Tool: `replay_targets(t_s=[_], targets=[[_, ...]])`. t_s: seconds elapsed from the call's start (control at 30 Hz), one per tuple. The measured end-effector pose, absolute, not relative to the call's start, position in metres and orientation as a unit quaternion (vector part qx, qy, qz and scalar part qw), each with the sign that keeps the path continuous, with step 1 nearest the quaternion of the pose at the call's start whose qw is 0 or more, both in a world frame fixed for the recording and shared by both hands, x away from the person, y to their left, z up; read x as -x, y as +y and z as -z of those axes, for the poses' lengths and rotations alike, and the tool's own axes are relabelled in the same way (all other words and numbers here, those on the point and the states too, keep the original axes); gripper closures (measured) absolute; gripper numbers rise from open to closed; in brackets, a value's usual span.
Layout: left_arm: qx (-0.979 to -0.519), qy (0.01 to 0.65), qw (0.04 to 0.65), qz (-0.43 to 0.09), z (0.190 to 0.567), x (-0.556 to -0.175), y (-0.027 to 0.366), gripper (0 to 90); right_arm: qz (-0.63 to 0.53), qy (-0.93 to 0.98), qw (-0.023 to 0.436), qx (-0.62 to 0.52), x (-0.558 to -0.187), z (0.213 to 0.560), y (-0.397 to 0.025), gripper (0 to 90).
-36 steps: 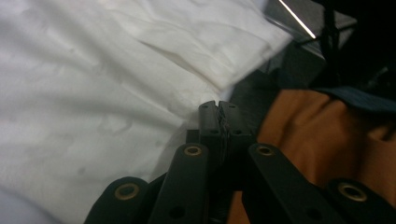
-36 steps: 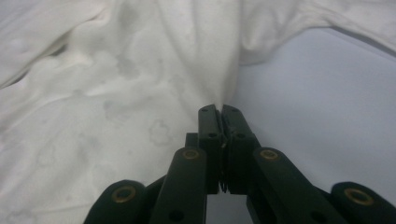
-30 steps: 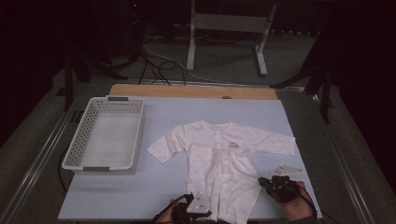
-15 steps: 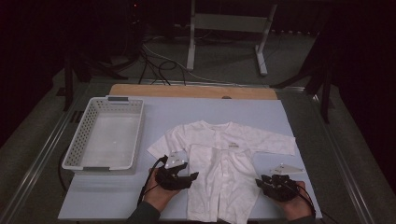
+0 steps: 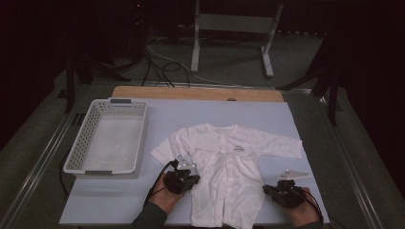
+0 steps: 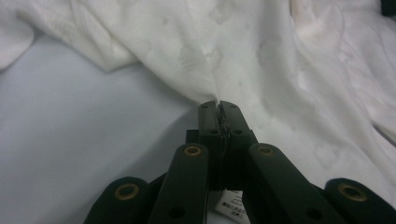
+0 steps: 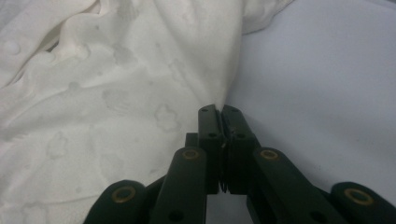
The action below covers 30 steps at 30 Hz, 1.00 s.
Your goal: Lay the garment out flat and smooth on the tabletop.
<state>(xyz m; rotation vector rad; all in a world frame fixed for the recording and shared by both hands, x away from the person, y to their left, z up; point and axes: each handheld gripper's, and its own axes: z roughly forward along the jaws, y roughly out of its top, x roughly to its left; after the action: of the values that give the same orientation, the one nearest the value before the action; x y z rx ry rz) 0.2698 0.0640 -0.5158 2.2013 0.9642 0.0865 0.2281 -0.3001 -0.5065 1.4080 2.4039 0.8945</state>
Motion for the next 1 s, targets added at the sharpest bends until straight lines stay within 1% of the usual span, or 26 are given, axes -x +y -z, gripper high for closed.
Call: replay_targets(t_s=[0.1, 0.33, 0.5, 0.57, 0.6, 0.67, 0.73, 0.8, 0.87, 0.9, 0.97, 1.0], targets=[[-0.852, 0.382, 0.356, -0.032, 0.512, -0.267, 0.076, 89.3, -0.306, 0.818, 0.105, -0.475, -0.228, 0.506, -0.301, 87.9], [-0.853, 0.395, 0.338, -0.051, 0.505, -0.257, 0.105, 89.2, -0.308, 0.823, 0.093, -0.469, -0.225, 0.506, -0.297, 87.9], [-0.845, 0.421, 0.325, -0.065, 0.505, -0.253, 0.128, 89.0, -0.314, 0.832, 0.077, -0.451, -0.223, 0.507, -0.285, 87.9], [-0.842, 0.425, 0.327, -0.065, 0.503, -0.251, 0.134, 88.5, -0.321, 0.835, 0.060, -0.444, -0.222, 0.507, -0.278, 87.9], [-0.838, 0.426, 0.335, -0.062, 0.503, -0.249, 0.135, 87.2, -0.321, 0.838, 0.060, -0.438, -0.221, 0.508, -0.274, 87.9], [-0.835, 0.417, 0.352, -0.066, 0.500, -0.246, 0.133, 74.6, -0.311, 0.843, 0.067, -0.434, -0.220, 0.506, -0.271, 87.8], [-0.831, 0.402, 0.377, -0.073, 0.494, -0.243, 0.127, 63.2, -0.304, 0.843, 0.084, -0.436, -0.221, 0.505, -0.273, 87.8], [-0.830, 0.385, 0.396, -0.079, 0.487, -0.239, 0.119, 57.3, -0.289, 0.838, 0.108, -0.449, -0.223, 0.503, -0.279, 87.8], [-0.830, 0.369, 0.412, -0.077, 0.483, -0.236, 0.110, 54.2, -0.283, 0.829, 0.134, -0.463, -0.227, 0.503, -0.286, 87.7], [-0.832, 0.360, 0.416, -0.075, 0.482, -0.234, 0.105, 53.4, -0.284, 0.823, 0.141, -0.472, -0.228, 0.502, -0.289, 85.5], [-0.836, 0.341, 0.423, -0.070, 0.481, -0.232, 0.097, 52.5, -0.292, 0.812, 0.156, -0.481, -0.227, 0.500, -0.292, 68.7], [-0.837, 0.336, 0.426, -0.067, 0.482, -0.231, 0.092, 52.3, -0.297, 0.807, 0.163, -0.484, -0.225, 0.498, -0.291, 65.4]])
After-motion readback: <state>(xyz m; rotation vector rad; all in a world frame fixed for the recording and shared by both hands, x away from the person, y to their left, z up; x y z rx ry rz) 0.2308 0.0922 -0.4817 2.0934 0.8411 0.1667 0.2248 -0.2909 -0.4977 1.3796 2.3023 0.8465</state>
